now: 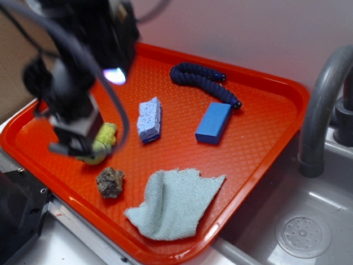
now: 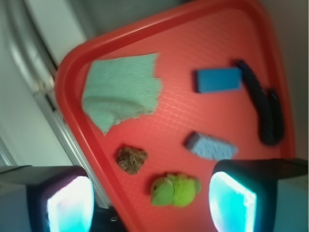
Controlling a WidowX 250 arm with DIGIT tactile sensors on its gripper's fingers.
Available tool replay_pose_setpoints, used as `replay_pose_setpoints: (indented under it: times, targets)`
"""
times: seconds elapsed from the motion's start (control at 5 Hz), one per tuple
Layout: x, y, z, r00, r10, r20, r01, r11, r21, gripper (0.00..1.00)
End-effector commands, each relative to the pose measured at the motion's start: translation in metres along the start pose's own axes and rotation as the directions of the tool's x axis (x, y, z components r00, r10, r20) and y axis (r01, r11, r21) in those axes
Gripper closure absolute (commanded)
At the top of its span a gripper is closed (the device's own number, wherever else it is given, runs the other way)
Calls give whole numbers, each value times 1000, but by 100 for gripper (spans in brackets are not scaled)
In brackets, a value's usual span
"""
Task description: Grab the blue cloth.
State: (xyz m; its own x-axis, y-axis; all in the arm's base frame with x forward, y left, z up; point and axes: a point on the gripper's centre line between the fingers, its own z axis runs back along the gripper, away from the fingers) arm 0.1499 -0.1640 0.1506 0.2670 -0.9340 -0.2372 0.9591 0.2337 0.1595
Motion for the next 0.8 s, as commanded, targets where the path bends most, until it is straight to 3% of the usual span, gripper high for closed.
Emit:
replay_pose_setpoints:
  times: [0.0, 0.2, 0.4, 0.6]
  targets:
    - [-5, -9, -44, 856, -514, -50, 513, 858, -36, 0]
    - [-9, -1, -65, 719, -689, -92, 688, 724, -40, 0]
    - [-5, 2, -83, 743, -669, -12, 669, 743, 15, 0]
    - [-5, -4, -99, 752, -657, 54, 659, 752, -16, 0]
